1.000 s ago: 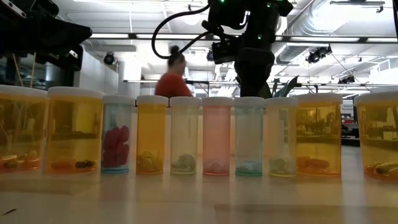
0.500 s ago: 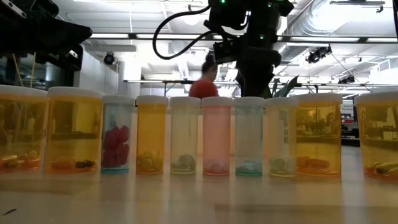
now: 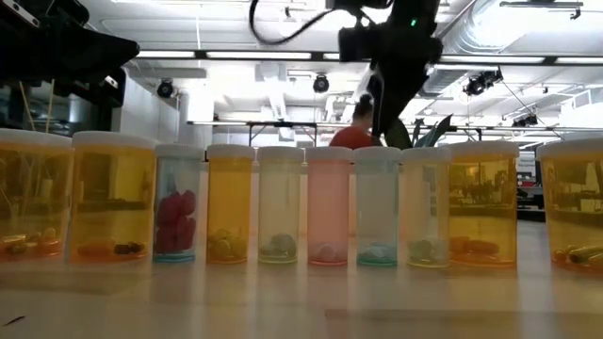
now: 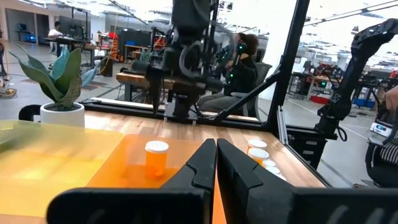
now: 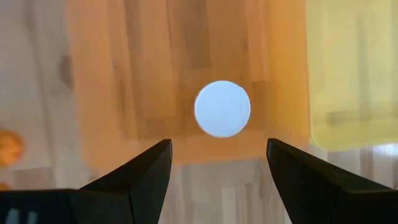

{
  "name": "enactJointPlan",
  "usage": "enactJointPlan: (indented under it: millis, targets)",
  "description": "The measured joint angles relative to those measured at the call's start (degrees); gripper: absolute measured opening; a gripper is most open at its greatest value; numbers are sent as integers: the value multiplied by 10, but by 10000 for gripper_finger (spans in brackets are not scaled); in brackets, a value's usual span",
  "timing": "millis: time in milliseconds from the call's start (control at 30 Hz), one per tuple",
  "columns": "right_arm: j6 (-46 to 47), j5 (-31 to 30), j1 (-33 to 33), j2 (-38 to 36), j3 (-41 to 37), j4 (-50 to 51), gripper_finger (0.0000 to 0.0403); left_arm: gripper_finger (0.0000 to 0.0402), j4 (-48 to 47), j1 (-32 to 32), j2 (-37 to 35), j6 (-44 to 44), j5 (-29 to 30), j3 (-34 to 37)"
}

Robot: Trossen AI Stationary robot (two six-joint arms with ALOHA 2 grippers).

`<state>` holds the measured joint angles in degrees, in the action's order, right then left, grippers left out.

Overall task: Pick and place medicine bottles into bin by pill shape (circle, oval)
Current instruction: Put the big orange pill bottle into the orange bin

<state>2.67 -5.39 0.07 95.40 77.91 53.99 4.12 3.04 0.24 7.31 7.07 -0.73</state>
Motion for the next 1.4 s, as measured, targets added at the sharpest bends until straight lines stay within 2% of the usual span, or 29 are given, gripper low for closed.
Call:
enactJointPlan:
  millis: [167, 367, 667, 800, 933, 1067, 1200, 1300, 1400]
  targets:
    - [27, 28, 19, -49, 0, 6, 256, 5, 0, 0, 0, 0, 0, 0]
    - [52, 21, 75, -96, 0, -12, 256, 5, -1, 0, 0, 0, -1, 0]
    - [68, -114, 186, -119, -7, -24, 256, 5, -5, 0, 0, 2, -4, 0]
    - [116, -141, 199, -170, -94, -36, 256, 5, -5, 0, 0, 6, -5, 0]
    - [197, -142, 198, -270, -222, -76, 256, 5, -5, 0, 0, 14, -5, 0]
    - [227, -154, 199, -384, -337, -195, 256, 5, -4, 0, 0, 15, -5, 0]
    - [160, -172, 199, -474, -450, -424, 256, 5, -2, 0, 0, 15, -5, 0]
    - [94, -171, 196, -501, -525, -614, 256, 5, 0, 0, 0, 15, -5, 0]
    - [35, -165, 195, -501, -578, -761, 256, 5, 0, 0, 0, 15, 1, 0]
